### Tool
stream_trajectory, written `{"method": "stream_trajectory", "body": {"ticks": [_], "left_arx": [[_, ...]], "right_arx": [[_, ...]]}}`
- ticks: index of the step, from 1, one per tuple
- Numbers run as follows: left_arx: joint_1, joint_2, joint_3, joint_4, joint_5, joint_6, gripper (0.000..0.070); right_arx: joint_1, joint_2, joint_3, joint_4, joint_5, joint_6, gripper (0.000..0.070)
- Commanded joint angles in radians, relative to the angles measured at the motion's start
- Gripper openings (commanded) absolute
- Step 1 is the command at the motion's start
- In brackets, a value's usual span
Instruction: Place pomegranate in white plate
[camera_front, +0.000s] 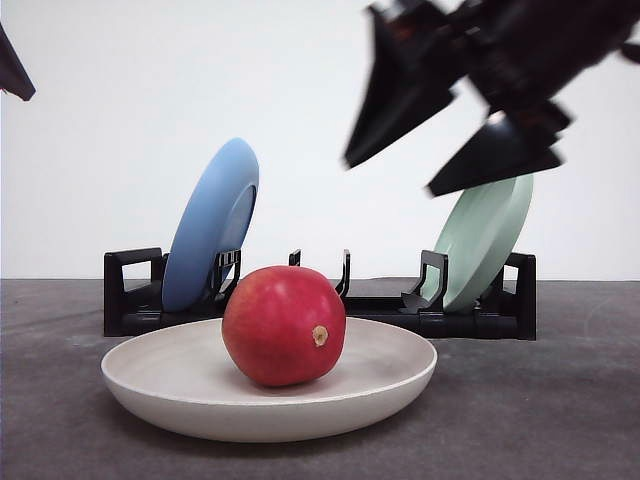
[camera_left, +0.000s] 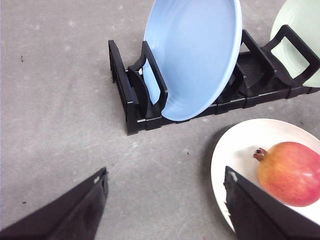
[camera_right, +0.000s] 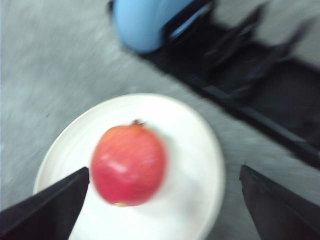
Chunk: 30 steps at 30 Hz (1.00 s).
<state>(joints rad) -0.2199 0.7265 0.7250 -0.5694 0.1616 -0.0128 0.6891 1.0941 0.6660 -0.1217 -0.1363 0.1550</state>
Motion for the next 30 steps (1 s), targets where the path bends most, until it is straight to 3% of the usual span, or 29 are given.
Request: {"method": "stream_trajectory", "body": {"ticks": [1, 15, 24, 25, 26, 27, 28, 30], "left_arx": [[-0.002, 0.006, 0.003, 0.008, 0.005, 0.000, 0.0435], [-0.002, 0.006, 0.003, 0.008, 0.005, -0.005, 0.0435], [-0.002, 0.005, 0.003, -0.002, 0.005, -0.070, 0.0431], [-0.002, 0.005, 0.003, -0.006, 0.005, -0.071, 0.0378], [-0.002, 0.005, 0.003, -0.008, 0.005, -0.071, 0.0289], [-0.002, 0.005, 0.003, -0.009, 0.005, -0.072, 0.0087], [-0.002, 0.005, 0.003, -0.009, 0.005, -0.074, 0.0009], [-0.002, 0.005, 0.003, -0.016, 0.005, -0.077, 0.0014]], "right_arx": [[-0.023, -0.025, -0.020, -0.003, -0.006, 0.012, 0.0592], [-0.303, -0.231, -0.137, -0.142, -0.026, 0.007, 0.0590], [-0.376, -0.266, -0.151, -0.156, 0.056, -0.008, 0.0579], [-0.376, -0.266, -0.151, -0.159, 0.062, -0.009, 0.0473], [-0.376, -0.266, -0.151, -0.162, 0.067, -0.006, 0.0316], [-0.376, -0.266, -0.151, -0.167, 0.068, -0.013, 0.0095], [-0.376, -0.266, -0.151, -0.168, 0.075, -0.021, 0.0014], [-0.376, -0.266, -0.151, -0.163, 0.085, -0.028, 0.0034]]}}
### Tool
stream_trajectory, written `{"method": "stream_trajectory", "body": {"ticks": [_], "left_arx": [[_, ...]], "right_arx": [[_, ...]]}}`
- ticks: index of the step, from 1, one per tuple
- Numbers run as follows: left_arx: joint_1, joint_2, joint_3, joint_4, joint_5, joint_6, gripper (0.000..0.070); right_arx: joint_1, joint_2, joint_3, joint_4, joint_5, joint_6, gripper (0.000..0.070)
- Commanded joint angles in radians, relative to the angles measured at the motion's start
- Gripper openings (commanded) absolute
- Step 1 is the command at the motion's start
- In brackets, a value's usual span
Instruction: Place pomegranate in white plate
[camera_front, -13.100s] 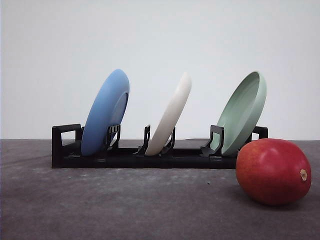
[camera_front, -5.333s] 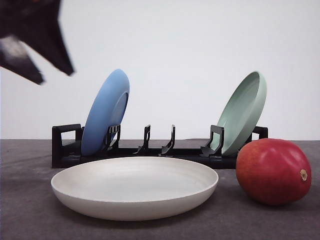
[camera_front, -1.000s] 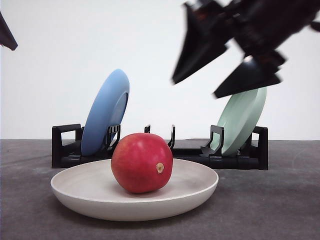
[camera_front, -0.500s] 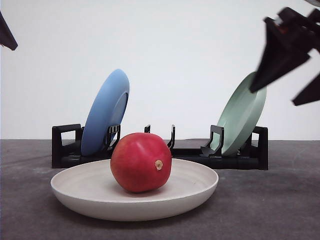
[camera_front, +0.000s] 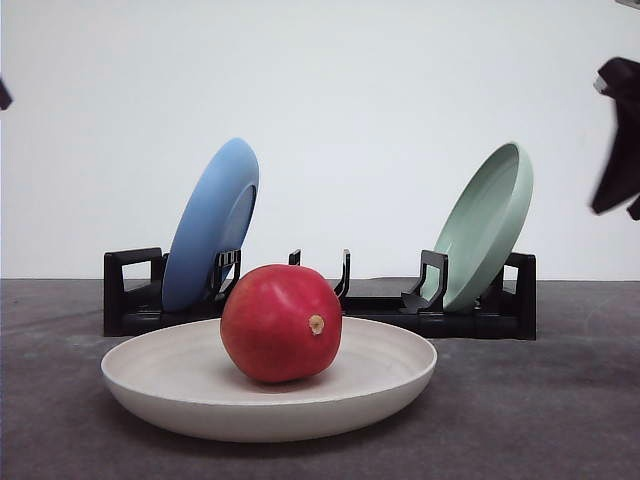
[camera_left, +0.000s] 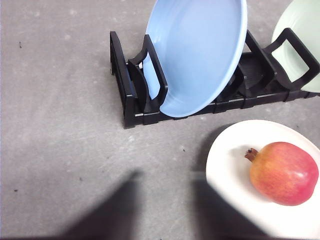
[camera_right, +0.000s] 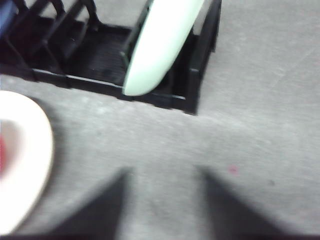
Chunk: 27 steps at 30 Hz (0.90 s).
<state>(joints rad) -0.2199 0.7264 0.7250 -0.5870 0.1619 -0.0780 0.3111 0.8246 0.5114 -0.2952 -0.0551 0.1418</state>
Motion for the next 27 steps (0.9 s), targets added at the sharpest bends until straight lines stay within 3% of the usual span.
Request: {"method": "stream_trajectory", "body": {"ticks": [1, 17, 20, 22, 27], "left_arx": [[-0.002, 0.003, 0.003, -0.008, 0.004, -0.013, 0.0013], [-0.002, -0.003, 0.002, -0.021, 0.004, -0.015, 0.0018], [0.007, -0.037, -0.011, -0.015, 0.001, 0.038, 0.0017], [0.029, -0.084, -0.050, 0.037, -0.004, 0.070, 0.0017], [0.119, -0.248, -0.208, 0.217, -0.005, 0.029, 0.0018]], "right_arx": [[0.002, 0.003, 0.004, 0.011, 0.004, -0.015, 0.0034], [0.002, 0.003, 0.004, 0.011, 0.004, -0.015, 0.0034], [0.003, 0.003, 0.004, 0.011, 0.004, -0.015, 0.0034], [0.002, 0.003, 0.004, 0.011, 0.004, -0.015, 0.0034], [0.002, 0.003, 0.004, 0.011, 0.004, -0.015, 0.0034]]}}
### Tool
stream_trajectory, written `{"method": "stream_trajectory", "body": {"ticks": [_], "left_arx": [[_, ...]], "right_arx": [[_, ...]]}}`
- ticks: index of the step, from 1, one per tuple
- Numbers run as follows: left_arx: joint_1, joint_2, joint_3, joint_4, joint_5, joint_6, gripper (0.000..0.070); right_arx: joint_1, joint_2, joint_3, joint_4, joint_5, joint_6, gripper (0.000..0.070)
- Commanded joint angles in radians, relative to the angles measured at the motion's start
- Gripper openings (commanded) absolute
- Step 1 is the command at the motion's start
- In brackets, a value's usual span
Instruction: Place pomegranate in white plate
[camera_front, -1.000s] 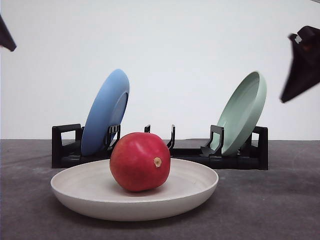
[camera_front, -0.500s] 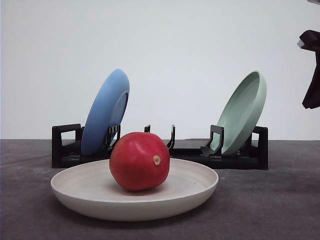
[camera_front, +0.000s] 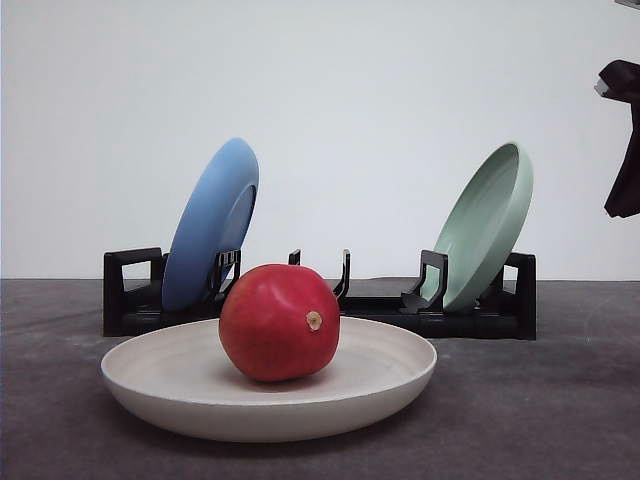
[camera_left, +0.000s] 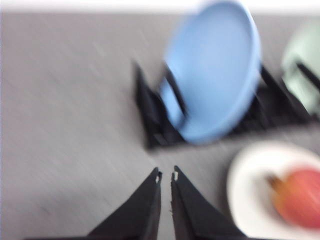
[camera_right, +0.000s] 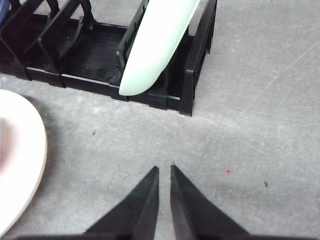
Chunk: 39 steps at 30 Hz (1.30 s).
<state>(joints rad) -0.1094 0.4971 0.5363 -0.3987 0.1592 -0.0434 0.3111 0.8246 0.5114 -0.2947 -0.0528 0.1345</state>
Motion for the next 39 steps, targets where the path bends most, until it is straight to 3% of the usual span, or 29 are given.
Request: {"method": "stream_trajectory", "body": {"ticks": [1, 8, 19, 23, 27, 31, 39], "left_arx": [[0.027, -0.052, -0.052, 0.048, -0.005, -0.011, 0.0018], [0.125, -0.226, -0.250, 0.084, -0.108, -0.060, 0.0017], [0.137, -0.424, -0.412, 0.084, -0.110, -0.047, 0.0018], [0.128, -0.491, -0.438, 0.082, -0.098, -0.008, 0.0017], [0.104, -0.495, -0.473, 0.105, -0.091, 0.032, 0.0018], [0.085, -0.495, -0.525, 0.231, -0.092, 0.038, 0.0018], [0.081, -0.494, -0.524, 0.239, -0.092, 0.042, 0.0018]], "right_arx": [[0.002, 0.003, 0.004, 0.011, 0.002, -0.008, 0.0034], [0.002, 0.003, 0.004, 0.011, 0.002, -0.008, 0.0034], [0.003, 0.003, 0.004, 0.011, 0.002, -0.008, 0.0034], [0.003, 0.003, 0.004, 0.011, 0.002, -0.008, 0.0034], [0.003, 0.003, 0.004, 0.011, 0.002, -0.008, 0.0034], [0.003, 0.003, 0.004, 0.020, 0.002, -0.008, 0.0034], [0.003, 0.003, 0.004, 0.027, 0.002, -0.008, 0.0034]]}}
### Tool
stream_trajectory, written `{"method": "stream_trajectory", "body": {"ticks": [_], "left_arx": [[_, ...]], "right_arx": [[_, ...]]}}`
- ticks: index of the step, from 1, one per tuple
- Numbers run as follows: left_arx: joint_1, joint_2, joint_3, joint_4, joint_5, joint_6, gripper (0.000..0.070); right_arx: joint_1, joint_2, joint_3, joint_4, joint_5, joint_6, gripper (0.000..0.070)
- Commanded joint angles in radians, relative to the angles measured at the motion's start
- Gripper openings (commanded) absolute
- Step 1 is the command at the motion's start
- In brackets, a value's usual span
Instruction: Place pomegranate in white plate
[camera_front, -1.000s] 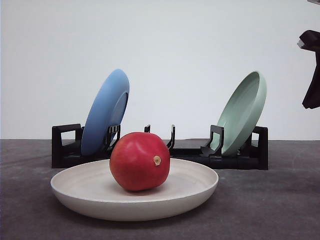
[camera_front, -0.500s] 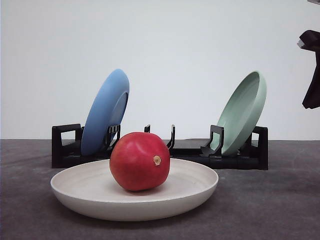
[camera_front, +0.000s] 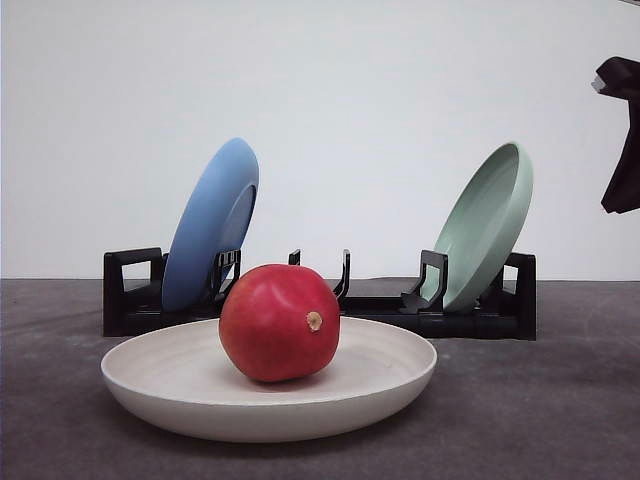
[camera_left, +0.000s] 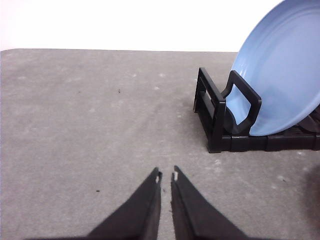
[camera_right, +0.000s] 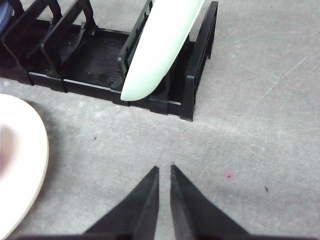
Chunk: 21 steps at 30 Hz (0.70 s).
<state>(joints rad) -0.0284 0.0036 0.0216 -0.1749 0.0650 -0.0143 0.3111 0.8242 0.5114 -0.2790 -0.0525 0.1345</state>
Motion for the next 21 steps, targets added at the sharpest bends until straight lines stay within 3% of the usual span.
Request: {"method": "stream_trajectory", "body": {"ticks": [1, 16, 21], "left_arx": [[0.000, 0.000, -0.009, 0.015, 0.002, 0.013, 0.0018], [0.000, 0.000, -0.009, 0.015, 0.002, 0.013, 0.0018], [0.000, 0.000, -0.009, 0.015, 0.002, 0.013, 0.0018]], "right_arx": [[0.003, 0.004, 0.004, 0.011, 0.001, -0.008, 0.0034], [0.003, 0.003, 0.004, 0.011, 0.002, -0.012, 0.0034], [-0.007, -0.066, 0.002, -0.046, 0.008, -0.124, 0.0034]]}}
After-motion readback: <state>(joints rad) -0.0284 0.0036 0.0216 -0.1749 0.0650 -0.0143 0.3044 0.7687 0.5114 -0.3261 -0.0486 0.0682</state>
